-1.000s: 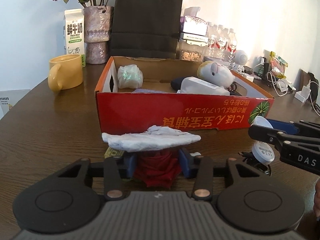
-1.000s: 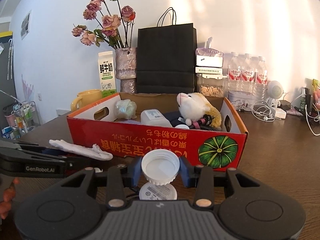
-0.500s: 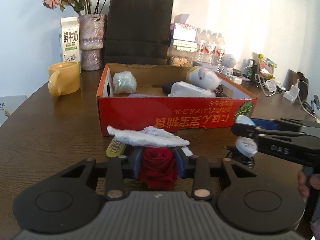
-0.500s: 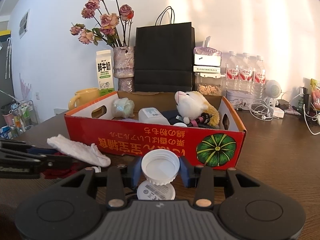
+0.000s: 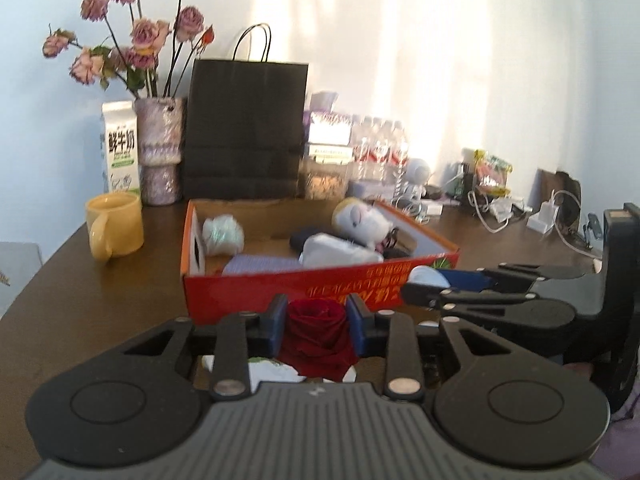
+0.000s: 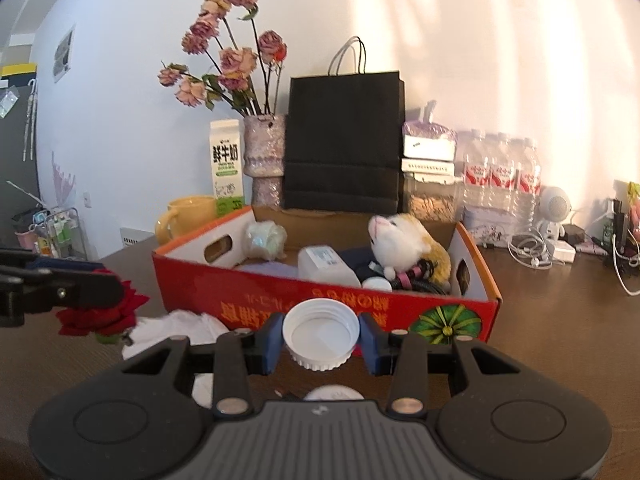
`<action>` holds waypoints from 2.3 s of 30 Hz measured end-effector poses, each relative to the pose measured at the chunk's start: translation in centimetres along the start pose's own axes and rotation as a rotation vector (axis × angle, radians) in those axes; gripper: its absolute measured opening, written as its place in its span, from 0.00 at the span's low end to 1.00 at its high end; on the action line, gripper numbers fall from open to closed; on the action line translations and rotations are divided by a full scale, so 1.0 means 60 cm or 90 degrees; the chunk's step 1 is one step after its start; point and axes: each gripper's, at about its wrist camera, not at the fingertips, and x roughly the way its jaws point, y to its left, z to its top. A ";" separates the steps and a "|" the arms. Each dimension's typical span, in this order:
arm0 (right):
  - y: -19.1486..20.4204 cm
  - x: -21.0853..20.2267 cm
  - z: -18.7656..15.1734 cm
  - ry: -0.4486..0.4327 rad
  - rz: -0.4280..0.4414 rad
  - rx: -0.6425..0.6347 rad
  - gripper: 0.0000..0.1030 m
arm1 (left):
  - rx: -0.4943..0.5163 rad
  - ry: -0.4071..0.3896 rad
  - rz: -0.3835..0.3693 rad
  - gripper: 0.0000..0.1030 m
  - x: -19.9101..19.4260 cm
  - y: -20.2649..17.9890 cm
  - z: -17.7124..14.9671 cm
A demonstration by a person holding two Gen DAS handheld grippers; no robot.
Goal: Organize objects
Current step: 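Grasp the red rose with white cloth with the left gripper while the right holds the lid, then carry the rose and lid into the box and open both grippers, then withdraw both grippers from the box back over the table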
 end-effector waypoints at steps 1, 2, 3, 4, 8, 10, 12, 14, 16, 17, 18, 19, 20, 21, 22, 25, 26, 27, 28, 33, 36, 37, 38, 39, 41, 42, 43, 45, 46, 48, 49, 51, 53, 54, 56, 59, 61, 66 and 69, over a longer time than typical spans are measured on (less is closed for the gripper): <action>0.002 -0.001 0.004 -0.002 0.003 -0.002 0.38 | 0.000 -0.004 -0.001 0.32 0.001 0.000 0.004; 0.005 0.000 0.008 -0.005 0.005 -0.004 0.38 | -0.001 -0.009 -0.001 0.31 0.003 0.000 0.008; 0.007 0.001 0.013 -0.008 0.006 -0.008 0.38 | -0.002 -0.013 -0.002 0.31 0.006 0.001 0.013; 0.010 0.003 0.018 -0.010 0.008 -0.010 0.38 | -0.003 -0.017 -0.003 0.31 0.008 0.001 0.017; 0.017 0.012 0.039 -0.020 0.014 -0.018 0.38 | -0.011 -0.035 -0.008 0.31 0.022 0.007 0.037; 0.019 0.020 0.049 -0.024 0.016 -0.020 0.38 | -0.015 -0.045 -0.009 0.31 0.031 0.011 0.049; 0.020 0.028 0.059 -0.028 0.016 -0.021 0.38 | -0.018 -0.056 -0.009 0.30 0.040 0.015 0.061; 0.021 0.038 0.071 -0.033 0.016 -0.024 0.38 | -0.020 -0.065 -0.007 0.30 0.050 0.019 0.072; 0.021 0.050 0.081 -0.037 0.016 -0.026 0.38 | -0.024 -0.073 -0.007 0.30 0.064 0.025 0.084; 0.020 0.056 0.087 -0.039 0.016 -0.027 0.38 | -0.026 -0.075 -0.006 0.30 0.070 0.028 0.088; 0.020 0.064 0.093 -0.039 0.016 -0.028 0.38 | -0.027 -0.077 -0.005 0.30 0.078 0.031 0.094; 0.020 0.071 0.097 -0.038 0.016 -0.028 0.38 | -0.029 -0.078 -0.003 0.30 0.086 0.034 0.099; 0.020 0.079 0.102 -0.037 0.015 -0.028 0.38 | -0.031 -0.079 -0.001 0.30 0.094 0.038 0.104; 0.020 0.088 0.107 -0.035 0.015 -0.029 0.38 | -0.032 -0.080 0.002 0.30 0.104 0.041 0.109; 0.019 0.097 0.112 -0.034 0.015 -0.030 0.38 | -0.034 -0.080 0.003 0.30 0.113 0.045 0.115; 0.018 0.126 0.129 -0.031 0.012 -0.033 0.38 | -0.039 -0.082 0.008 0.30 0.142 0.056 0.130; 0.016 0.136 0.134 -0.028 0.011 -0.032 0.38 | -0.042 -0.082 0.010 0.30 0.154 0.060 0.135; 0.015 0.148 0.140 -0.025 0.009 -0.030 0.38 | -0.045 -0.082 0.012 0.30 0.165 0.063 0.140; 0.015 0.160 0.145 -0.022 0.008 -0.027 0.38 | -0.049 -0.082 0.014 0.30 0.176 0.066 0.144; 0.005 0.221 0.160 -0.005 0.001 -0.008 0.38 | -0.074 -0.076 0.027 0.30 0.228 0.088 0.156; -0.005 0.245 0.159 0.009 0.001 0.004 0.38 | -0.079 -0.059 0.028 0.30 0.254 0.099 0.153; -0.008 0.251 0.158 0.015 0.003 0.006 0.38 | -0.080 -0.053 0.029 0.30 0.261 0.103 0.152; -0.011 0.256 0.155 0.020 0.006 0.008 0.38 | -0.082 -0.048 0.030 0.30 0.267 0.106 0.151; -0.016 0.262 0.154 0.026 0.012 0.014 0.38 | -0.080 -0.042 0.033 0.30 0.272 0.109 0.150; -0.020 0.268 0.153 0.033 0.016 0.017 0.38 | -0.077 -0.037 0.034 0.30 0.278 0.112 0.148; -0.022 0.270 0.153 0.035 0.014 0.017 0.38 | -0.075 -0.035 0.034 0.30 0.280 0.113 0.147; -0.023 0.272 0.152 0.038 0.012 0.017 0.38 | -0.073 -0.033 0.034 0.31 0.282 0.113 0.146; -0.024 0.275 0.150 0.043 0.010 0.017 0.38 | -0.069 -0.024 0.033 0.34 0.286 0.112 0.144; -0.024 0.277 0.149 0.047 0.008 0.015 0.42 | -0.068 -0.018 0.036 0.41 0.288 0.112 0.142; -0.024 0.277 0.147 0.051 0.005 0.015 0.65 | -0.073 -0.012 0.047 0.67 0.290 0.114 0.141; -0.023 0.276 0.147 0.051 0.004 0.014 0.79 | -0.074 -0.012 0.054 0.86 0.289 0.114 0.141; -0.021 0.272 0.148 0.049 0.006 0.012 0.88 | -0.067 -0.022 0.072 1.00 0.285 0.112 0.141; -0.019 0.271 0.148 0.048 0.003 0.009 0.94 | -0.064 -0.027 0.082 1.00 0.283 0.109 0.142; -0.019 0.271 0.148 0.049 0.005 0.009 1.00 | -0.065 -0.025 0.080 1.00 0.283 0.110 0.143; -0.017 0.271 0.147 0.051 0.004 0.006 1.00 | -0.066 -0.022 0.078 1.00 0.283 0.110 0.143; -0.017 0.272 0.147 0.052 0.006 0.007 1.00 | -0.064 -0.021 0.079 1.00 0.283 0.108 0.143; -0.017 0.272 0.148 0.052 0.006 0.007 1.00 | -0.064 -0.022 0.078 1.00 0.282 0.107 0.143; -0.016 0.270 0.147 0.051 0.009 0.008 1.00 | -0.063 -0.025 0.075 1.00 0.279 0.106 0.145; -0.015 0.265 0.148 0.047 0.011 0.006 1.00 | -0.063 -0.032 0.070 1.00 0.272 0.104 0.147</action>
